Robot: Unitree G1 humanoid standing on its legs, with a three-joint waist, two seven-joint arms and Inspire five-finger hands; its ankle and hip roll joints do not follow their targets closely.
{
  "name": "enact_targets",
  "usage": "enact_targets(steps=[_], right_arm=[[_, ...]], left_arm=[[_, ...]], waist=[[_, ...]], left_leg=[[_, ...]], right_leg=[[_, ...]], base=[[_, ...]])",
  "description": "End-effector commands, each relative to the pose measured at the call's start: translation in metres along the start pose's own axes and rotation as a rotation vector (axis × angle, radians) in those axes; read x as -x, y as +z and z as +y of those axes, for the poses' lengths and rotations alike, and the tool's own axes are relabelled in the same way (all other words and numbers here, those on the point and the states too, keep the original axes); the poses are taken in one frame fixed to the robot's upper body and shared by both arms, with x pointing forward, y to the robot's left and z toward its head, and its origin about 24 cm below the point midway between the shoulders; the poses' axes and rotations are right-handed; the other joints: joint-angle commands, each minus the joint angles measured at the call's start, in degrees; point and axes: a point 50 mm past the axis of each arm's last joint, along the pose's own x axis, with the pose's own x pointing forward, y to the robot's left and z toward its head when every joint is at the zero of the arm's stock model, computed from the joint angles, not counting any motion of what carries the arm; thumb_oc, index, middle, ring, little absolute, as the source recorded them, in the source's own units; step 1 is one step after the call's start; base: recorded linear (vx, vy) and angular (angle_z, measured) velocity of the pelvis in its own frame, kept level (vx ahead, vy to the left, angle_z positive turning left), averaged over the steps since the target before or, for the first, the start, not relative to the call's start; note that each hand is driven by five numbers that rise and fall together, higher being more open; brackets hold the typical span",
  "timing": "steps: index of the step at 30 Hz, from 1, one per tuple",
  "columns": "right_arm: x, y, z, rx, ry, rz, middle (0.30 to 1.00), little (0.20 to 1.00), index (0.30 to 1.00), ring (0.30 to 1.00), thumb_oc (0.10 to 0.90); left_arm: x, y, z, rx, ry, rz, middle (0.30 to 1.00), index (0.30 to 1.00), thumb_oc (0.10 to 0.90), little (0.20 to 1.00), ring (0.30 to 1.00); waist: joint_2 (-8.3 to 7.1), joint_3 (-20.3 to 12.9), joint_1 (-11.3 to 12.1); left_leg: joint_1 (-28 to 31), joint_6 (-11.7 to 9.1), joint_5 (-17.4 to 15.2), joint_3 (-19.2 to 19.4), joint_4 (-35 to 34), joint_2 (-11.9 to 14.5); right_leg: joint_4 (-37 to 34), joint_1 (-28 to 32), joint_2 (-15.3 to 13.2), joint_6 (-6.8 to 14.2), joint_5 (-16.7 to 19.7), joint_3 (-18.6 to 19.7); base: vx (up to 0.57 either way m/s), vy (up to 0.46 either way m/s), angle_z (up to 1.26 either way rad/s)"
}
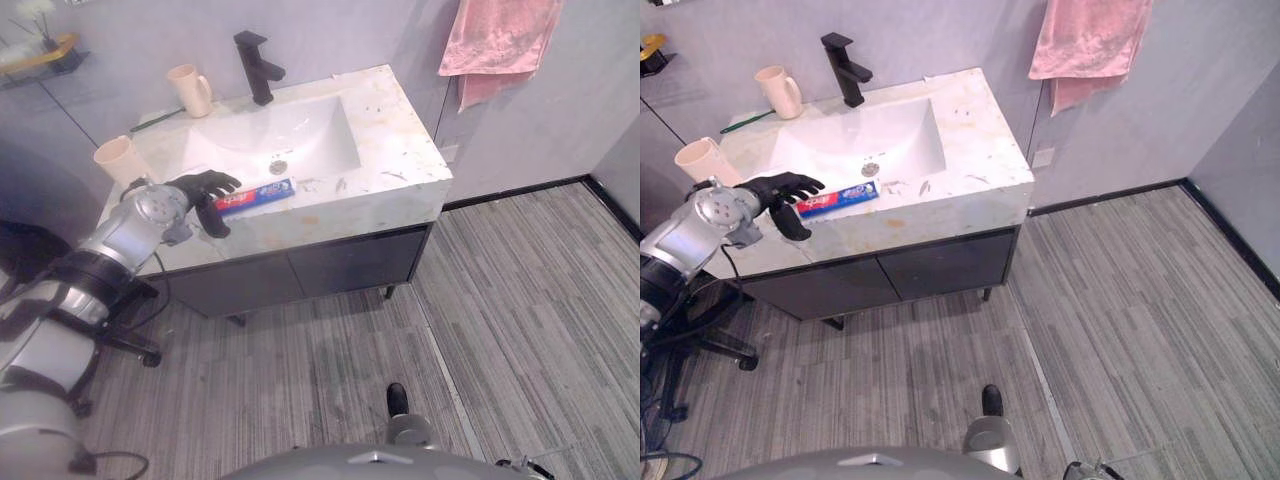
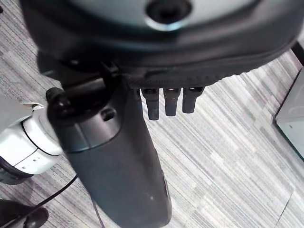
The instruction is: Organize the bathroom.
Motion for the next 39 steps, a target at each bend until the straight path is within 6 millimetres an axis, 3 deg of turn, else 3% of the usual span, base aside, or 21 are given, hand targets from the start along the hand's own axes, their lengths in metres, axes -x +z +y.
enact_targets(steps=[1, 2, 4, 11, 22, 25, 26, 29, 30, 33, 39], right_arm=[[-0.003, -0.022, -0.007, 0.041, -0.014, 0.101, 0.9, 0.9, 0.9, 0.9, 0.8], [-0.003, -0.022, -0.007, 0.043, -0.013, 0.101, 0.9, 0.9, 0.9, 0.9, 0.8], [-0.003, -0.023, -0.007, 0.043, -0.014, 0.101, 0.9, 0.9, 0.9, 0.9, 0.8], [-0.003, -0.022, -0.006, 0.053, -0.014, 0.104, 0.9, 0.9, 0.9, 0.9, 0.8], [-0.003, -0.023, -0.007, 0.048, -0.014, 0.107, 0.9, 0.9, 0.9, 0.9, 0.8], [-0.003, -0.023, -0.006, 0.044, -0.014, 0.109, 0.9, 0.9, 0.9, 0.9, 0.8], [-0.003, -0.022, -0.006, 0.04, -0.013, 0.108, 0.9, 0.9, 0.9, 0.9, 0.8], [-0.003, -0.022, -0.004, 0.032, -0.015, 0.108, 0.9, 0.9, 0.9, 0.9, 0.8], [-0.003, -0.026, -0.001, -0.031, -0.023, 0.136, 0.9, 0.9, 0.9, 0.9, 0.8], [-0.003, -0.03, 0.0, -0.073, -0.031, 0.156, 0.9, 0.9, 0.9, 0.9, 0.8], [-0.002, -0.058, -0.012, -0.41, -0.16, 0.276, 0.9, 0.9, 0.9, 0.9, 0.8]], left_arm=[[0.023, 0.013, 0.069, 0.002, 0.287, -0.067, 0.832, 0.832, 0.755, 0.832, 0.832], [0.023, 0.013, 0.069, 0.003, 0.289, -0.067, 0.7, 0.7, 0.667, 0.7, 0.7], [0.023, 0.013, 0.069, 0.001, 0.292, -0.066, 0.587, 0.587, 0.591, 0.587, 0.587], [0.023, 0.012, 0.068, 0.01, 0.295, -0.061, 0.474, 0.474, 0.516, 0.474, 0.474], [0.022, 0.012, 0.066, 0.034, 0.297, -0.065, 0.455, 0.455, 0.504, 0.455, 0.455], [0.023, 0.017, 0.068, 0.125, 0.34, -0.129, 0.382, 0.382, 0.455, 0.382, 0.382], [0.024, 0.021, 0.069, 0.178, 0.369, -0.171, 0.3, 0.3, 0.4, 0.3, 0.3], [0.025, 0.029, 0.07, 0.249, 0.406, -0.235, 0.3, 0.3, 0.4, 0.3, 0.3], [0.033, 0.042, 0.076, 0.375, 0.469, -0.35, 0.3, 0.3, 0.4, 0.3, 0.3], [0.037, 0.046, 0.078, 0.427, 0.48, -0.391, 0.3, 0.3, 0.4, 0.3, 0.3], [0.049, 0.057, 0.086, 0.5, 0.502, -0.495, 0.3, 0.3, 0.4, 0.3, 0.3]], waist=[[-1.31, 0.3, -0.7], [-1.29, 0.4, -0.7], [-1.26, 0.5, -0.7], [-1.13, 0.7, -0.8], [-0.98, 1.2, -1.1], [-1.03, 1.1, -1.0], [-1.14, 1.1, -0.9], [-1.32, 1.0, -0.9], [-1.71, 0.6, -0.5], [-1.93, 0.4, -0.3], [-2.86, -0.3, -0.1]], left_leg=[[-1.5, 4.0, -3.8, -3.7, 3.9, -3.6], [-1.5, 4.0, -3.8, -3.7, 3.9, -3.6], [-1.5, 4.0, -3.8, -3.7, 3.9, -3.6], [-1.6, 3.9, -3.8, -3.7, 3.9, -3.6], [-1.6, 3.9, -3.6, -3.8, 3.7, -3.6], [-1.6, 3.8, -3.5, -4.0, 3.6, -3.7], [-1.6, 3.8, -3.6, -4.1, 3.6, -3.7], [-1.5, 3.8, -3.6, -4.1, 3.5, -3.7], [-1.3, 3.8, -3.7, -4.1, 3.6, -3.5], [-1.2, 3.7, -3.7, -4.2, 3.5, -3.4], [-0.3, 4.0, -4.1, -4.6, 3.4, -3.2]], right_leg=[[-0.3, 3.4, 1.7, 2.4, -6.2, 1.6], [-0.3, 3.4, 1.7, 2.3, -6.2, 1.7], [-0.3, 3.4, 1.7, 2.4, -6.2, 1.7], [-0.3, 3.3, 1.6, 2.3, -6.3, 1.6], [-0.2, 3.3, 1.6, 2.3, -6.4, 1.9], [-0.3, 3.3, 1.7, 2.2, -6.4, 1.9], [-0.3, 3.4, 1.7, 2.2, -6.5, 1.9], [-0.3, 3.5, 1.7, 2.2, -6.6, 1.9], [-0.4, 3.8, 1.7, 2.1, -6.6, 1.6], [-0.4, 3.9, 1.8, 2.0, -6.7, 1.5], [-0.3, 4.4, 2.2, 2.1, -6.7, 2.0]], base=[[0.0, 0.0, 0.0], [0.0, 0.0, 0.0], [0.0, 0.0, 0.0], [0.0, 0.0, 0.0], [0.0, 0.0, 0.0], [0.0, 0.0, 0.0], [0.0, 0.0, 0.0], [0.0, 0.0, 0.0], [0.0, 0.0, 0.0], [0.01, -0.011, 0.01], [0.02, -0.04, -0.01]])
